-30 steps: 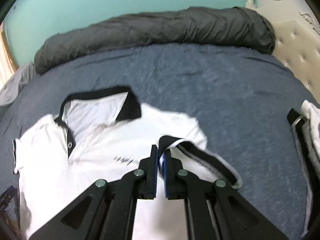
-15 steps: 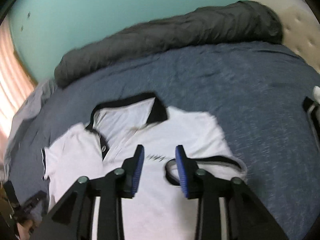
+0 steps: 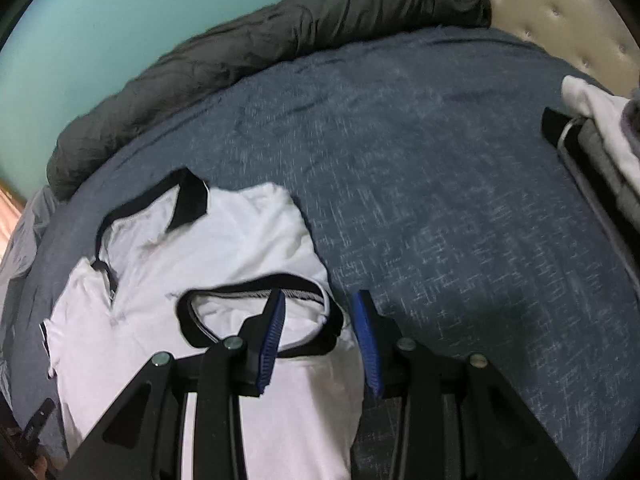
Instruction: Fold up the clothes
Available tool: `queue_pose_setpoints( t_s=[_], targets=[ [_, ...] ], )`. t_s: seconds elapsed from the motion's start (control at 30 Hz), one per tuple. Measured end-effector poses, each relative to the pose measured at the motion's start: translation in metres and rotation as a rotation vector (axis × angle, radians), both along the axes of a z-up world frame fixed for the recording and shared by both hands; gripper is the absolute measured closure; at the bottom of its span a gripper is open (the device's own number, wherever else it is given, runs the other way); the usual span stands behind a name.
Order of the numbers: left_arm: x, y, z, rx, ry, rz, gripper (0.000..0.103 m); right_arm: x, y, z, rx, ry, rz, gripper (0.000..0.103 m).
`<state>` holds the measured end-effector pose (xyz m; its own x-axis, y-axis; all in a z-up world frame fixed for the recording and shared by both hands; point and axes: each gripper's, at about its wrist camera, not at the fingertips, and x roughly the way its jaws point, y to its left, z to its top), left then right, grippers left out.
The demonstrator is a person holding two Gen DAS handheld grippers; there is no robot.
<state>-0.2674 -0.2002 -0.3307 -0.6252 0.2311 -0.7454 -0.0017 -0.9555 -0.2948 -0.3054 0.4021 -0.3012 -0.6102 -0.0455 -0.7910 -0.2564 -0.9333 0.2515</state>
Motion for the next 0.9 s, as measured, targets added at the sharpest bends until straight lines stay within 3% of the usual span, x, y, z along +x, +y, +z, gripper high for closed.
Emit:
queue_pose_setpoints(
  t_s=[0.03,0.07,0.1,0.13,0.27,0.43,0.67,0.73,0.8,0.9],
  targets=[
    [0.0,0.0,0.0,0.0,-0.001,0.001,0.031,-0.001,-0.001,-0.003,0.002,-0.005,0.014,0.067],
    [0.0,0.0,-0.001,-0.001,-0.002,0.001,0.031,-0.002,-0.002,-0.005,0.005,-0.009,0.029,0.077],
    [0.0,0.0,-0.001,-0.001,-0.002,0.001,0.031,0.0,-0.006,-0.004,0.015,-0.001,0.051,0.093],
    [0.0,0.001,-0.001,0.001,-0.003,0.0,0.031,0.001,-0.01,-0.003,0.024,0.0,0.067,0.096],
    [0.001,0.003,0.0,0.003,-0.003,-0.004,0.03,0.008,-0.032,0.005,0.079,0.006,0.177,0.099],
    [0.001,0.003,0.0,0.006,-0.003,-0.006,0.03,0.016,-0.067,-0.005,0.189,-0.082,0.325,0.099],
    [0.001,0.002,0.0,0.011,-0.002,-0.004,0.03,0.021,-0.076,-0.023,0.21,-0.175,0.389,0.099],
    [0.0,0.002,0.001,0.013,-0.002,-0.004,0.03,0.022,-0.069,-0.019,0.226,-0.168,0.345,0.094],
    [0.0,0.002,0.001,0.014,-0.002,-0.004,0.03,0.025,-0.059,-0.01,0.209,-0.131,0.296,0.071],
    [0.0,0.002,0.0,0.017,-0.003,-0.002,0.03,0.03,-0.059,0.007,0.191,-0.043,0.29,0.056]
  ],
)
